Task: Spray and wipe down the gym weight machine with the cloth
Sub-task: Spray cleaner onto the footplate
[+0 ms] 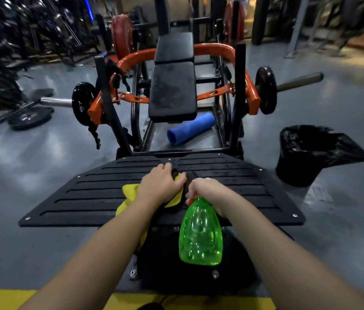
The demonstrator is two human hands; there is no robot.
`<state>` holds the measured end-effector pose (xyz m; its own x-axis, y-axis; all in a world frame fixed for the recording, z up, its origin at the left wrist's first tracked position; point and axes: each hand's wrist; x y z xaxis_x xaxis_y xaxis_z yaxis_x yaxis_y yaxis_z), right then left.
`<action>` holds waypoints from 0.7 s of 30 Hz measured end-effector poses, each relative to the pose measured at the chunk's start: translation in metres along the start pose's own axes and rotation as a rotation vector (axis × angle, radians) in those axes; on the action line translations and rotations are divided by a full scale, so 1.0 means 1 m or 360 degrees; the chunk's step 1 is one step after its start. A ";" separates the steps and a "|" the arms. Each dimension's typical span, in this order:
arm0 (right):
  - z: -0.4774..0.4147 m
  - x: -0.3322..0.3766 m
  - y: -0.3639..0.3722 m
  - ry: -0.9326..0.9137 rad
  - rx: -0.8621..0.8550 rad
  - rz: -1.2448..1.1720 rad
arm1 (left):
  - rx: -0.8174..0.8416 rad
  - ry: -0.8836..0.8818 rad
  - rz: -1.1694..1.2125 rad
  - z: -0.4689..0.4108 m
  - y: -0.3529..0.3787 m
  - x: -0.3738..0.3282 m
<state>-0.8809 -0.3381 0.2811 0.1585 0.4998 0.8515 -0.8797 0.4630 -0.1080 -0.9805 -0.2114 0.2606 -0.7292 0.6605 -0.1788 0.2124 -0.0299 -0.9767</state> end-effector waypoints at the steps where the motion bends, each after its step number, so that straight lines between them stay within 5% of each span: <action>1: 0.004 -0.001 0.001 -0.0060 0.0010 0.0038 | -0.0026 -0.0007 0.0009 -0.001 0.001 -0.001; 4: 0.006 -0.010 0.000 -0.0201 -0.0060 0.0016 | -0.0002 -0.0093 0.0055 -0.005 0.000 -0.002; 7: 0.013 -0.019 -0.002 -0.0203 -0.0080 -0.0122 | 0.0441 -0.0236 -0.0039 -0.008 -0.013 -0.005; 13: 0.050 -0.024 0.000 -0.0327 -0.0134 -0.0155 | 0.0739 0.0013 -0.0315 0.018 -0.039 -0.012; 16: 0.068 -0.056 0.007 -0.0882 -0.0260 0.0397 | 0.0502 0.0117 -0.0419 0.044 -0.038 -0.014; 21: 0.074 -0.124 0.005 -0.1639 -0.0521 0.0189 | -0.0275 0.0262 -0.0439 0.088 -0.002 -0.013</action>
<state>-0.9385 -0.4521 0.2125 -0.5058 -0.2291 0.8317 -0.6784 0.7011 -0.2194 -1.0287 -0.2861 0.2540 -0.6629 0.7385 0.1236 0.1395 0.2839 -0.9486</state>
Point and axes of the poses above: each hand's wrist, its own z-axis away from the middle knuckle, its own y-axis out of the palm, x = y × z, and after that the axes turned 3 degrees about -z, right-handed
